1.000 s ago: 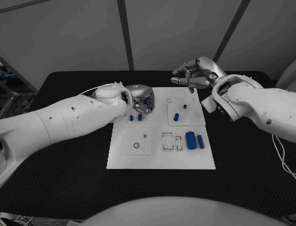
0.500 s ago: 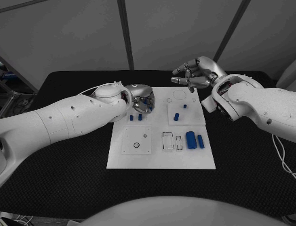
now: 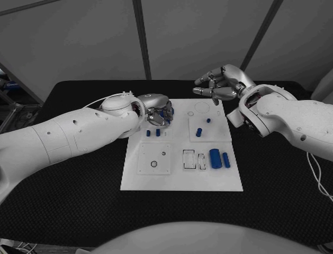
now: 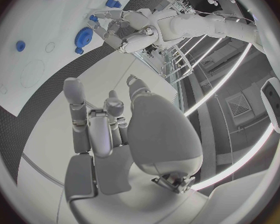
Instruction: Assemble the parts on the task board
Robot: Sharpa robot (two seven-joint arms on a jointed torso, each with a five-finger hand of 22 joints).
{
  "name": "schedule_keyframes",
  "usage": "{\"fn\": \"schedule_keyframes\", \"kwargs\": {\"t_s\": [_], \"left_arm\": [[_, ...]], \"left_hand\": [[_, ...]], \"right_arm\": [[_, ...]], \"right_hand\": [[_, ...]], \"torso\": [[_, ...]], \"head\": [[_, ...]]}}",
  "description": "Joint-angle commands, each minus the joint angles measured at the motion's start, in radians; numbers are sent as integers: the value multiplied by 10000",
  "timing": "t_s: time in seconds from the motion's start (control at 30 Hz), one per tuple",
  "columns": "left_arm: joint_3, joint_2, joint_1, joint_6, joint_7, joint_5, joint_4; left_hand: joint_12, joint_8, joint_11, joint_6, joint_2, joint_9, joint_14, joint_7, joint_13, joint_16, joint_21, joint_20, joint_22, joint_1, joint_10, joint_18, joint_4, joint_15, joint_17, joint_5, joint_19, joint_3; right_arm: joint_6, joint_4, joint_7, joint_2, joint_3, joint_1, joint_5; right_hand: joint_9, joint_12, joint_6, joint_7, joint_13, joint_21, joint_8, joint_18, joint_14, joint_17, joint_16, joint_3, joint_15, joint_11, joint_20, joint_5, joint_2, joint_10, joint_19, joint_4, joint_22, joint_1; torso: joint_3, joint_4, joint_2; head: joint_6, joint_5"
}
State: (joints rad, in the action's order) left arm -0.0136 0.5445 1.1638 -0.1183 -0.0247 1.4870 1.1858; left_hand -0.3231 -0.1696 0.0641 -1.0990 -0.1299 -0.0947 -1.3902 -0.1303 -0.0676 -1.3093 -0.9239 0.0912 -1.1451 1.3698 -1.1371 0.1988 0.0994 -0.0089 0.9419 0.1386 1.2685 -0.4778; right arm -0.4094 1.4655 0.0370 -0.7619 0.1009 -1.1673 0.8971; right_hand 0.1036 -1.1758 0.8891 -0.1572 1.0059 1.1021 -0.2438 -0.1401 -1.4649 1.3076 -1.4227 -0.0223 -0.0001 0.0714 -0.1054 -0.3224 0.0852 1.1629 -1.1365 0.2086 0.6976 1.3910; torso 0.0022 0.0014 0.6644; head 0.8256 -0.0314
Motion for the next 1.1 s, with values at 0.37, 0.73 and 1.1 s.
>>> {"fn": "schedule_keyframes", "kwargs": {"t_s": [0.37,0.73,1.1], "left_arm": [[-538,762,22,-127,140,-550,732],[-590,1459,23,86,309,-668,984],[-581,1543,-117,119,279,-677,966]], "left_hand": [[117,80,22,-77,49,21,-81,-14,0,-51,-61,13,-42,-25,-82,-594,14,0,16,-58,91,-92],[162,96,27,-100,14,31,-79,-15,0,-42,-99,19,-81,-79,-108,-604,7,7,-29,-67,103,-92],[169,99,26,-103,9,32,-83,-14,0,-48,-92,19,-78,-81,-111,-602,10,8,-17,-67,98,-95]], "right_arm": [[32,-13,57,-17,8,-14,22],[28,-20,37,-35,8,-14,34],[33,-12,39,-47,8,-14,36]], "right_hand": [[-9,22,-3,28,13,-70,-66,-170,-398,104,50,51,-58,-21,33,-31,-109,-24,22,-27,-11,25],[-9,22,-3,28,13,-70,-66,-170,-398,104,50,51,-58,-21,33,-31,-109,-24,22,-27,-11,25],[-9,22,-3,28,13,-70,-66,-170,-398,104,50,51,-58,-21,33,-31,-109,-24,22,-27,-11,25]], "torso": [[7,0,0],[-2,4,1],[8,-10,2]], "head": [[-9,-6],[18,-44],[25,-36]]}}
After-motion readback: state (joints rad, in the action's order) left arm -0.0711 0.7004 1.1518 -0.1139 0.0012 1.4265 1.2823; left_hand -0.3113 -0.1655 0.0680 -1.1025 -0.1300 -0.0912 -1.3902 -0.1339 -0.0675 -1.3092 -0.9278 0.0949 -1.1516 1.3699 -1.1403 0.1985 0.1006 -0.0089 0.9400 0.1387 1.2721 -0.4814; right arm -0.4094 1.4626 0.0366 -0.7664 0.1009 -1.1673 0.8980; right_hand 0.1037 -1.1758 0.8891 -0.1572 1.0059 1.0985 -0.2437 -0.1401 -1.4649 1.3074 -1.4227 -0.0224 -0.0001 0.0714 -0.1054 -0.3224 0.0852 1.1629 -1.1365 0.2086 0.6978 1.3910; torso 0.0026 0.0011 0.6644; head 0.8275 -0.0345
